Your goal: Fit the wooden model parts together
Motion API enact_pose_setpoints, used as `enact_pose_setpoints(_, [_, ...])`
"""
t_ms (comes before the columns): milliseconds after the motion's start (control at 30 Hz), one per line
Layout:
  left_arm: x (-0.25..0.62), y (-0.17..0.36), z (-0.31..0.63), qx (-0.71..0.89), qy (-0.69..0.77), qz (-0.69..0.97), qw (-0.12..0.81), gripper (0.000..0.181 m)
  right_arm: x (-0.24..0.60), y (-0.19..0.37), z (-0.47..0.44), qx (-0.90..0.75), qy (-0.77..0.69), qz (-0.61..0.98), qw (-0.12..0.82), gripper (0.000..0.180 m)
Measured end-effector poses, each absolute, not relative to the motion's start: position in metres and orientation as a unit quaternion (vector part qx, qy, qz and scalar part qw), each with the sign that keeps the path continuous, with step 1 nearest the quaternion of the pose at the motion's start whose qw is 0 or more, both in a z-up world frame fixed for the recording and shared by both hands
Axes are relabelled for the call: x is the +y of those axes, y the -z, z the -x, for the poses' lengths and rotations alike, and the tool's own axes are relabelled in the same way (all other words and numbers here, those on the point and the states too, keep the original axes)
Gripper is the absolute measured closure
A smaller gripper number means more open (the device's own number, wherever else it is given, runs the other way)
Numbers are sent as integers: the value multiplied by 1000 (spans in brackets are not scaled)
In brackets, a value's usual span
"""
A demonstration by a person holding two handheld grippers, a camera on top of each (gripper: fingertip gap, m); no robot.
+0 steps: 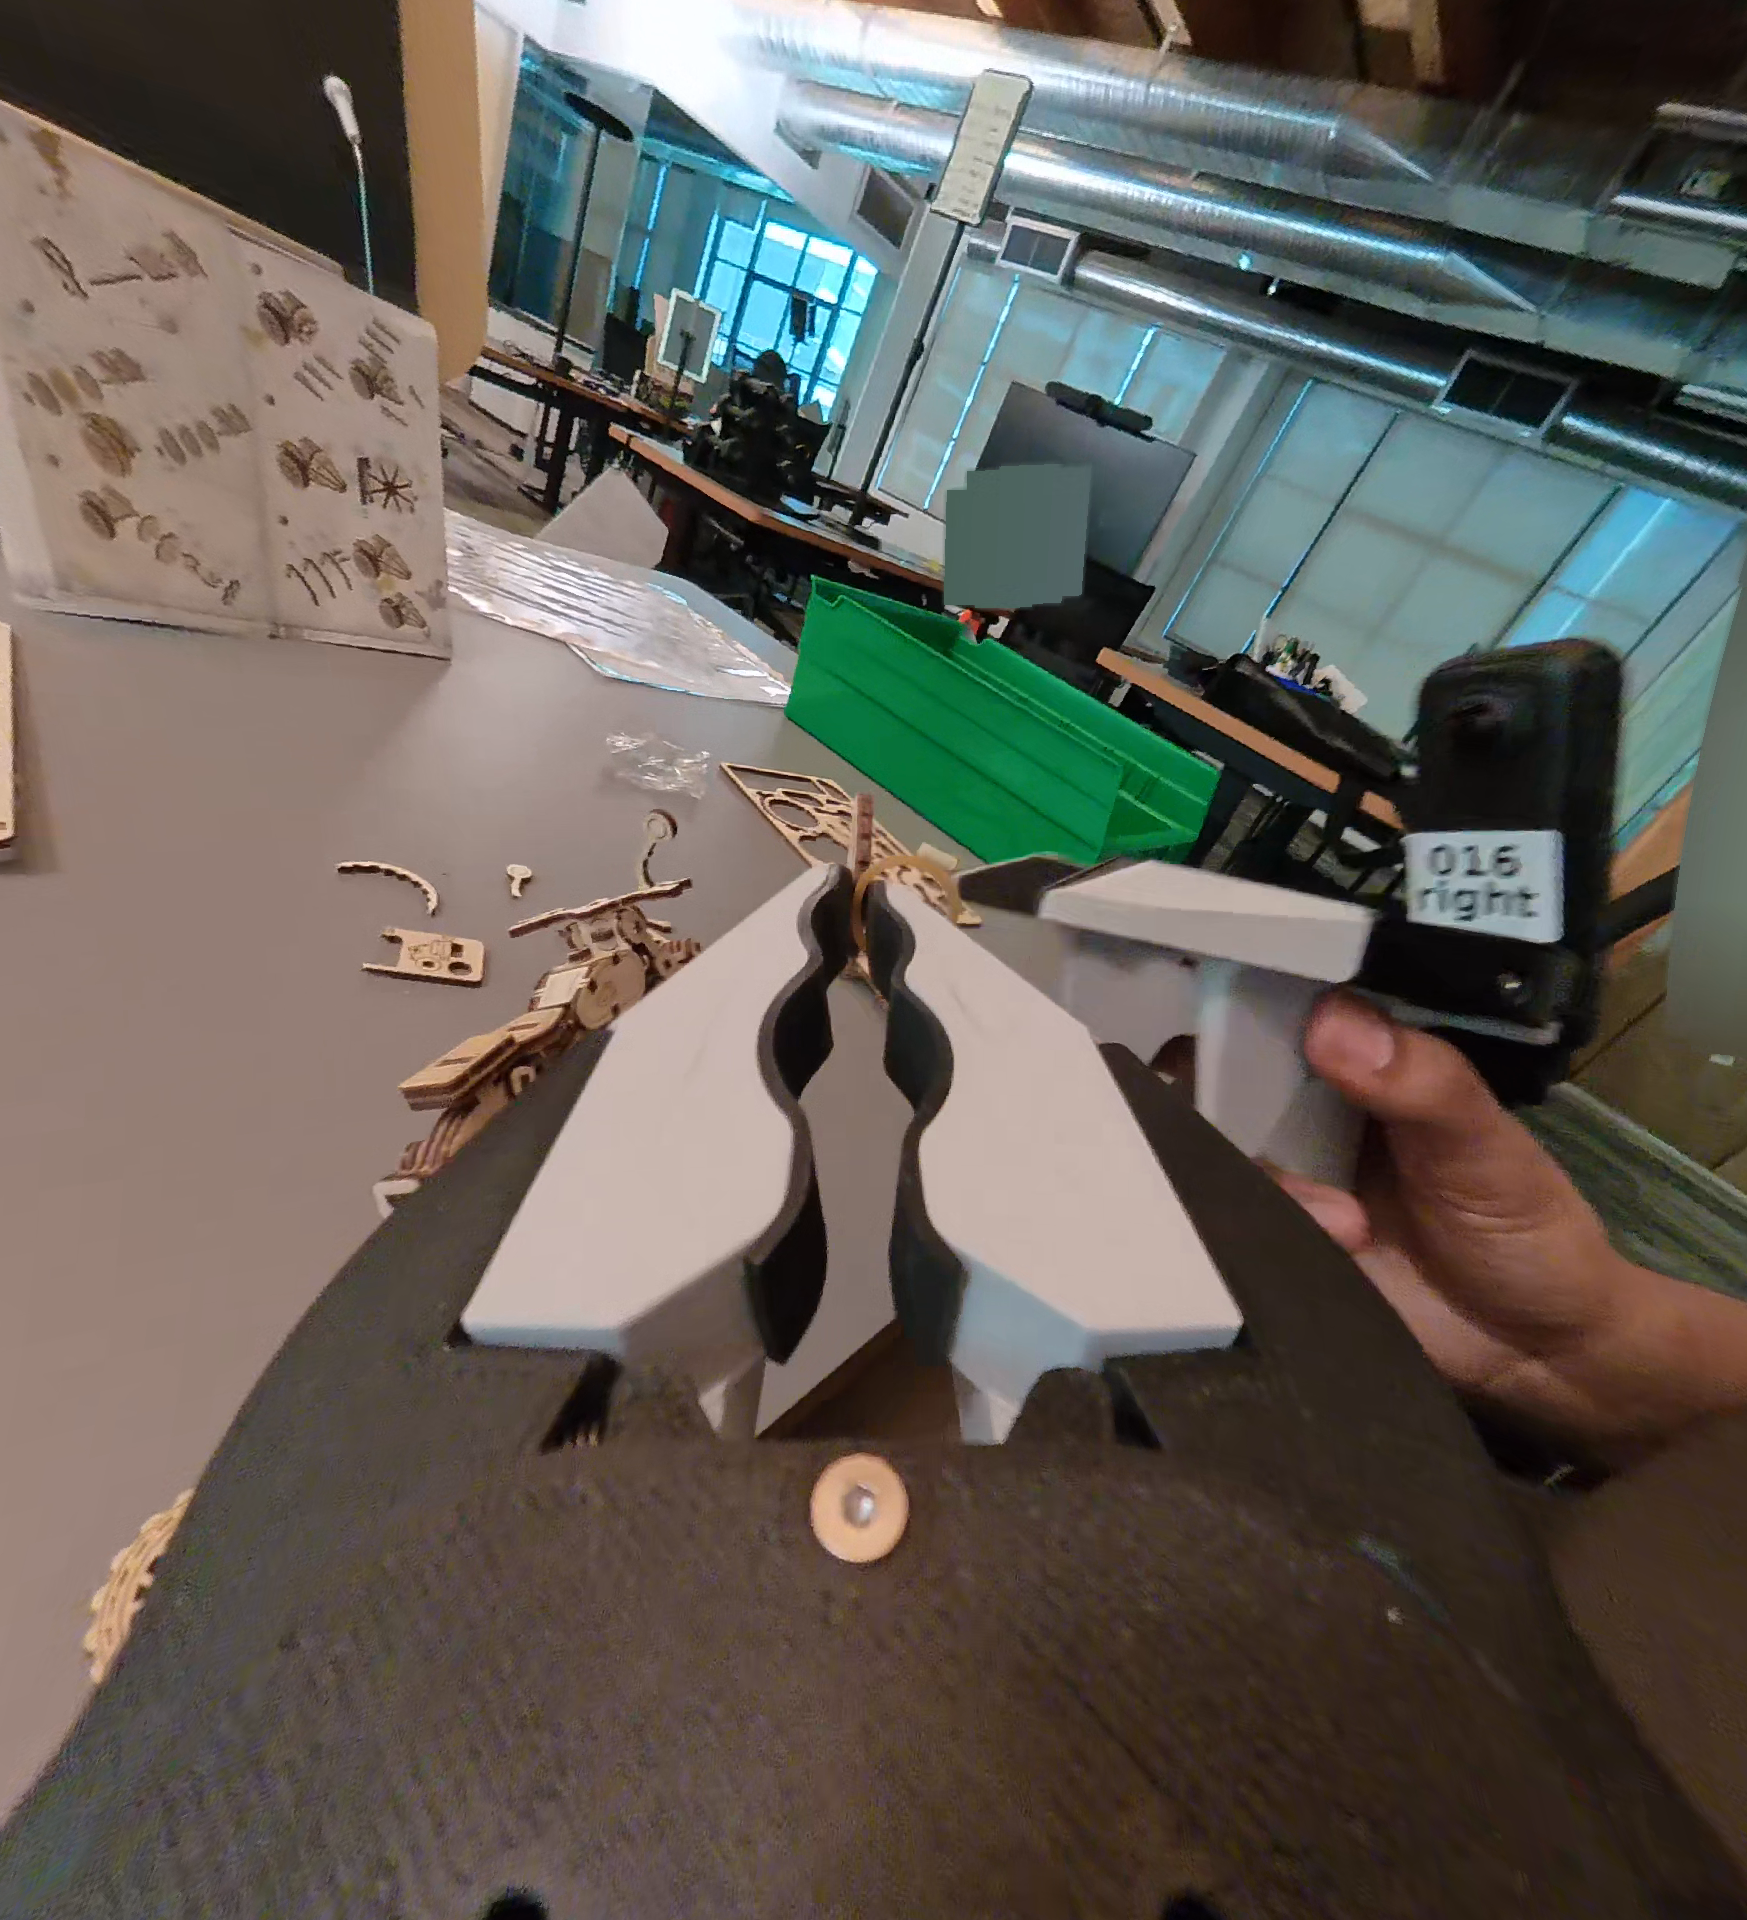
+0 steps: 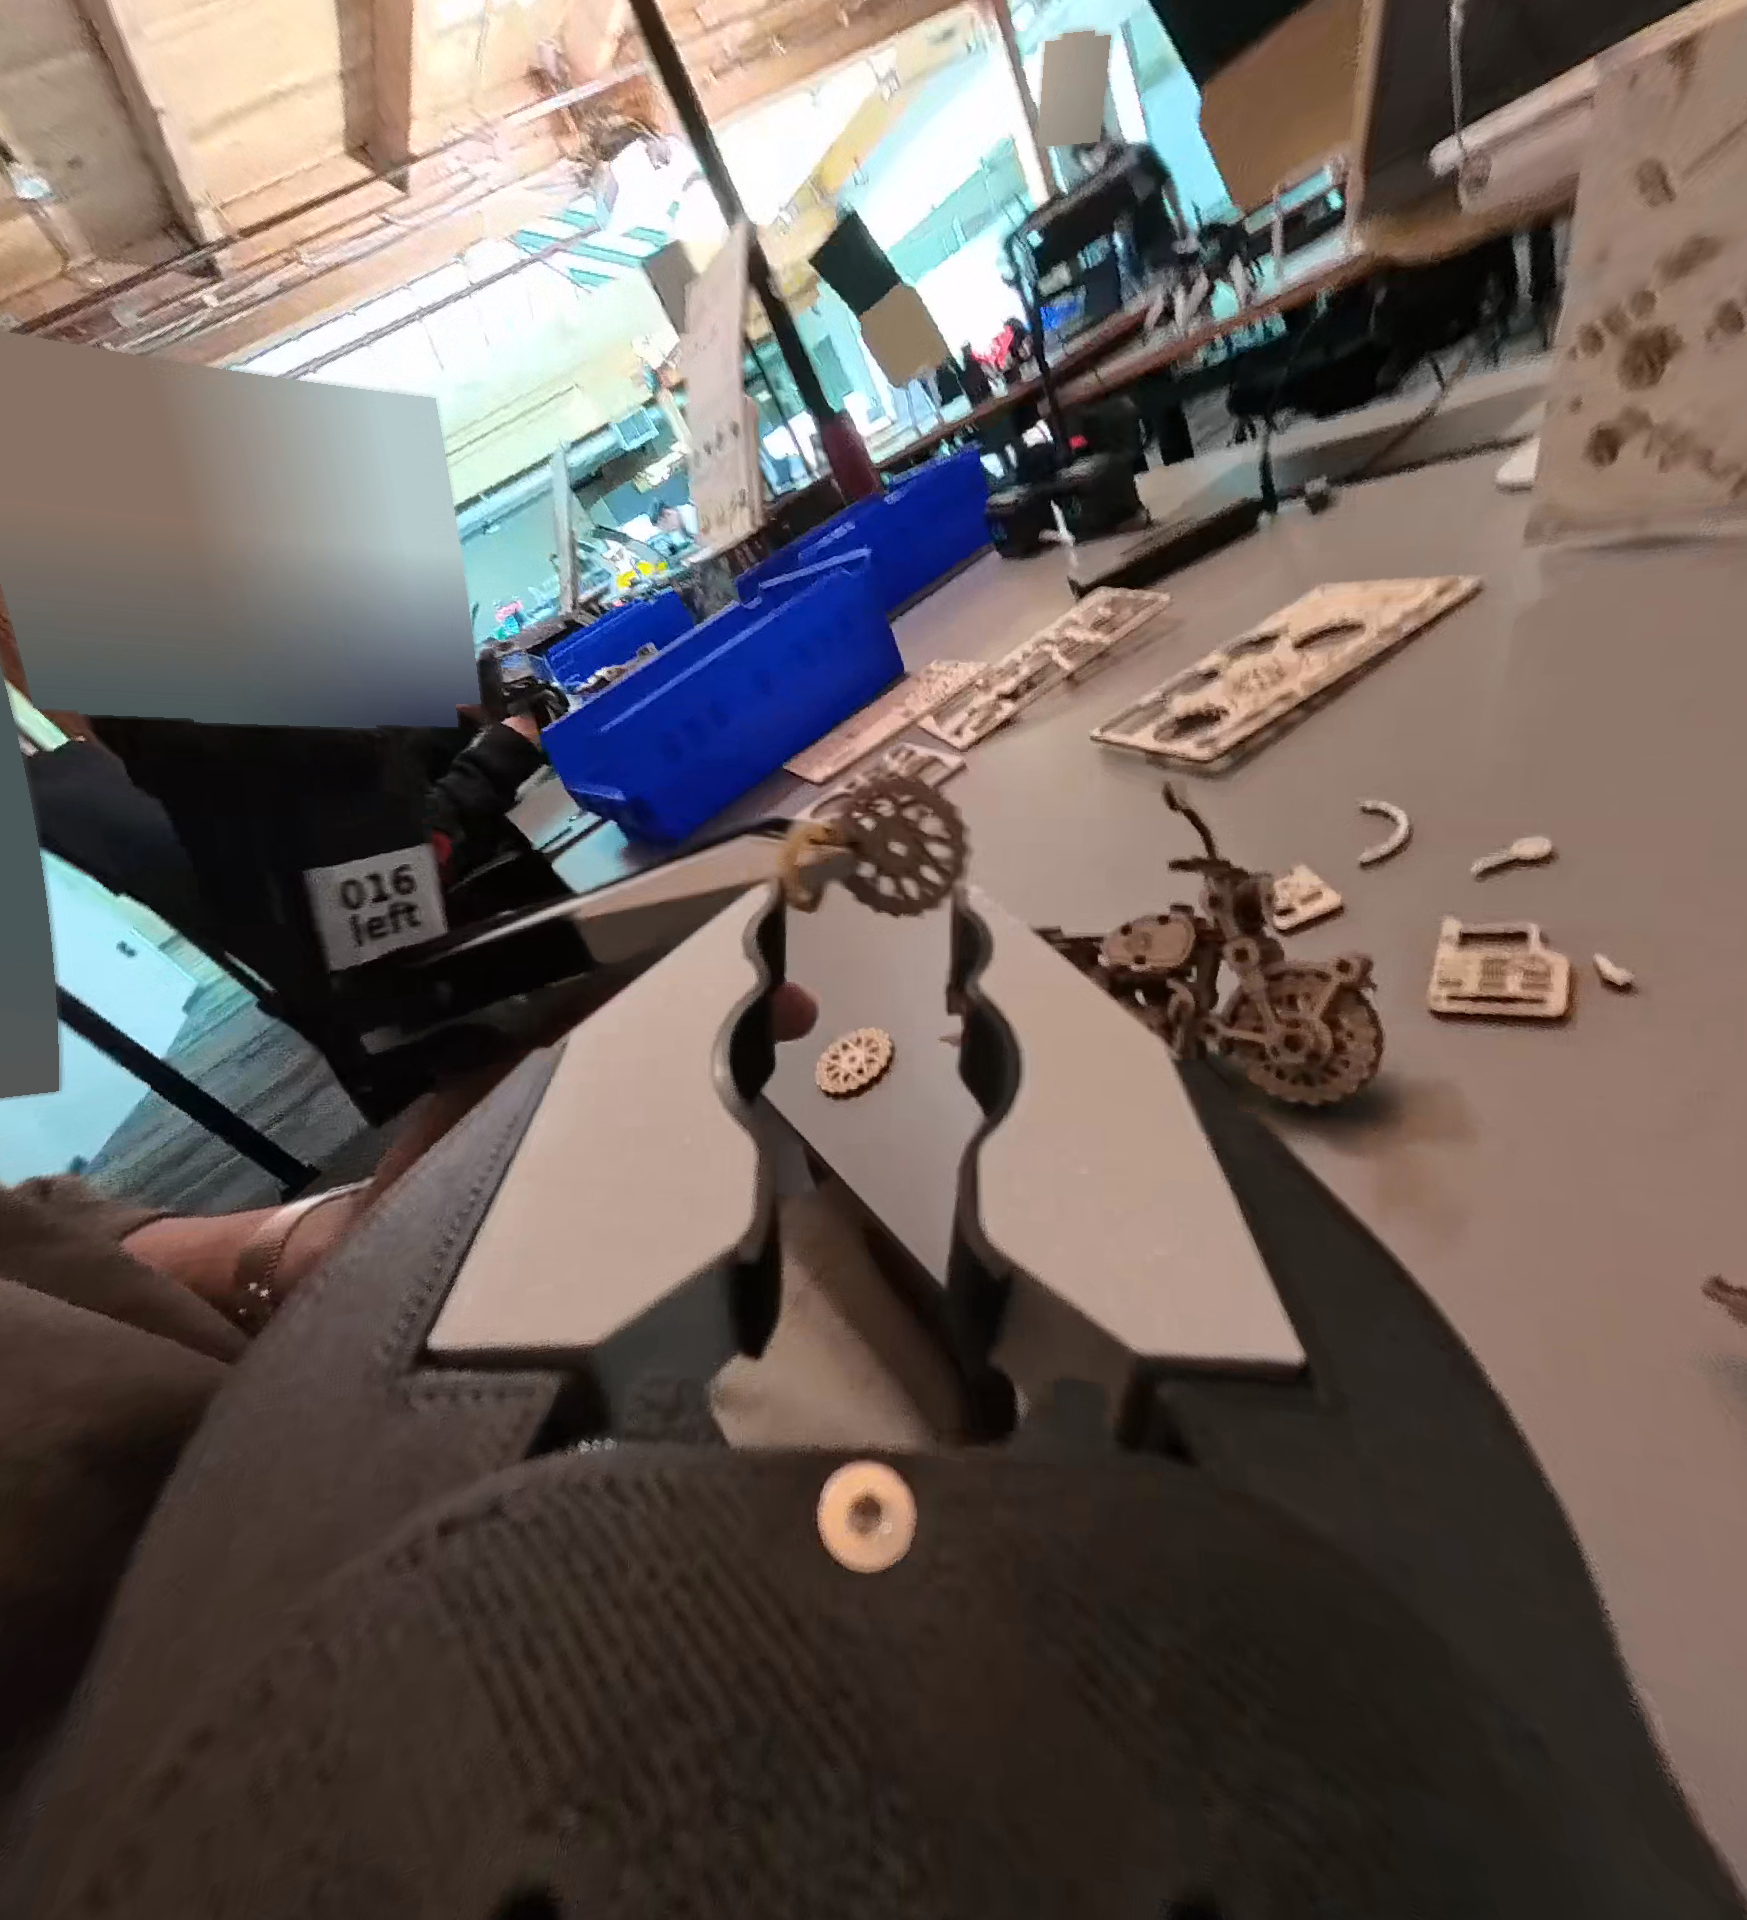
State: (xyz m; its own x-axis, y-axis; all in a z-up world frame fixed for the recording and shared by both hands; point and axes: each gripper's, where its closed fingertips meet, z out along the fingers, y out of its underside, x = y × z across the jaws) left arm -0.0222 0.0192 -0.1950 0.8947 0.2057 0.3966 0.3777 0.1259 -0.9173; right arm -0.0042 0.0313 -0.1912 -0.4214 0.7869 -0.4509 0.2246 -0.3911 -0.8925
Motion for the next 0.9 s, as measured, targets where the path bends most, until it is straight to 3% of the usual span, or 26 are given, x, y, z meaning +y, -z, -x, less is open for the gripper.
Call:
enact_pose_setpoints(200, [27,198,11,-186,17,681,708,179,14,191,3,-554,-643,473,235,150])
enact_pose_setpoints(300, [29,196,6,-171,-1,685,709,180,17,189,2,-543,-658,473,219,178])
enact_pose_setpoints(533, [29,197,5,-169,2,686,708,180,19,197,0,-552,-660,475,185,177])
enact_pose_setpoints(900, [34,205,-2,-169,65,700,691,180,33,198,0,-598,-613,455,246,178])
